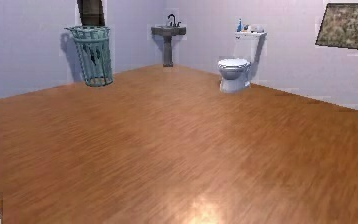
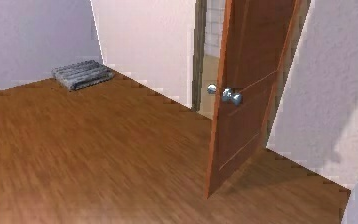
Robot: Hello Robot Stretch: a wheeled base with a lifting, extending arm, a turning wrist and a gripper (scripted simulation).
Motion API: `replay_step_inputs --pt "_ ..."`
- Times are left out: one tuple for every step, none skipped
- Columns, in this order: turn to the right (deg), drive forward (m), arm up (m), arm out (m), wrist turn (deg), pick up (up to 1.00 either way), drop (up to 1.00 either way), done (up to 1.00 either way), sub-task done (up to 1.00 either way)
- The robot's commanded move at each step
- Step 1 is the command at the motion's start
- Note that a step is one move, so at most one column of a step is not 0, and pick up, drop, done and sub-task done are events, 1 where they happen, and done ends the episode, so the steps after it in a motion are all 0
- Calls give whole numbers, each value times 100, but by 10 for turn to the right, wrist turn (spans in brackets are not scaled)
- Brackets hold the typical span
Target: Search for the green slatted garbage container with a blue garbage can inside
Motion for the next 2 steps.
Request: replay_step_inputs --pt "0 30 0 0 0 0 0 0 0" --pt "-300 0 0 0 0 0 0 0 0"
